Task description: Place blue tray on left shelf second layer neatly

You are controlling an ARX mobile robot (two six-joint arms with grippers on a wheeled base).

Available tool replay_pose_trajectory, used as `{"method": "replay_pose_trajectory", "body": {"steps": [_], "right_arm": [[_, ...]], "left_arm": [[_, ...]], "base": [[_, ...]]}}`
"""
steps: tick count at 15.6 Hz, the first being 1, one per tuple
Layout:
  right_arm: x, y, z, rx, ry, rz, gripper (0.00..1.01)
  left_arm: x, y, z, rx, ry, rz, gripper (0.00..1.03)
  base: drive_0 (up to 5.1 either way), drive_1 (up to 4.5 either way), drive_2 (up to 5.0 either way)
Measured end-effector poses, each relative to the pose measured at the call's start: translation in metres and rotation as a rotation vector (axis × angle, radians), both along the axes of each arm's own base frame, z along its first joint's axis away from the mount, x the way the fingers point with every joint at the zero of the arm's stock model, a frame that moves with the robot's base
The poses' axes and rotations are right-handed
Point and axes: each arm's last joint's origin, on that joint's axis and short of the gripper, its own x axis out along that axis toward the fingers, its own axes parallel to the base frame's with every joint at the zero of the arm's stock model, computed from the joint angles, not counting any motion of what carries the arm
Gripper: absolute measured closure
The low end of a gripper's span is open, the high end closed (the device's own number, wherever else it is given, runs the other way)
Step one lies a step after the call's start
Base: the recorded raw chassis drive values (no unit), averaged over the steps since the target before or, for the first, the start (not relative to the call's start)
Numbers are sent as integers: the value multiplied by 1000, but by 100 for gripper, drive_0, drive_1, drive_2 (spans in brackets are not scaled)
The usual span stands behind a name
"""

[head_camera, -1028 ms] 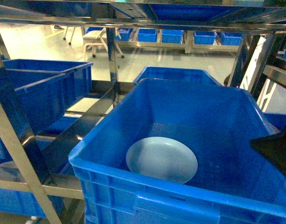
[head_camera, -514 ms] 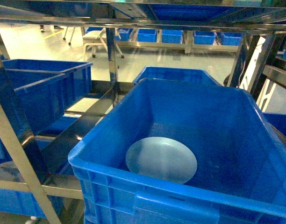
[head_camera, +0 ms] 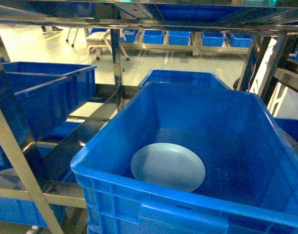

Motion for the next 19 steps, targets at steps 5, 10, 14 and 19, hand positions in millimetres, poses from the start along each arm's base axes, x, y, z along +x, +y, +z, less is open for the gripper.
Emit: {"method": "replay_pose_trajectory", "body": {"steps": [5, 10, 14, 19], "right_arm": [[-12, 0, 5, 0, -17, 0, 99], [-23, 0, 7, 0, -23, 0, 99], [-28, 0, 7, 0, -23, 0, 99], [-32, 0, 6, 0, -24, 0, 99]], "left_arm": [[0, 0, 0, 0, 0, 0, 5], [0, 0, 0, 0, 0, 0, 5], [0, 0, 0, 0, 0, 0, 5], [0, 0, 0, 0, 0, 0, 5]], "base": [[0, 0, 0], [0, 0, 0], [0, 0, 0], [0, 0, 0]]}}
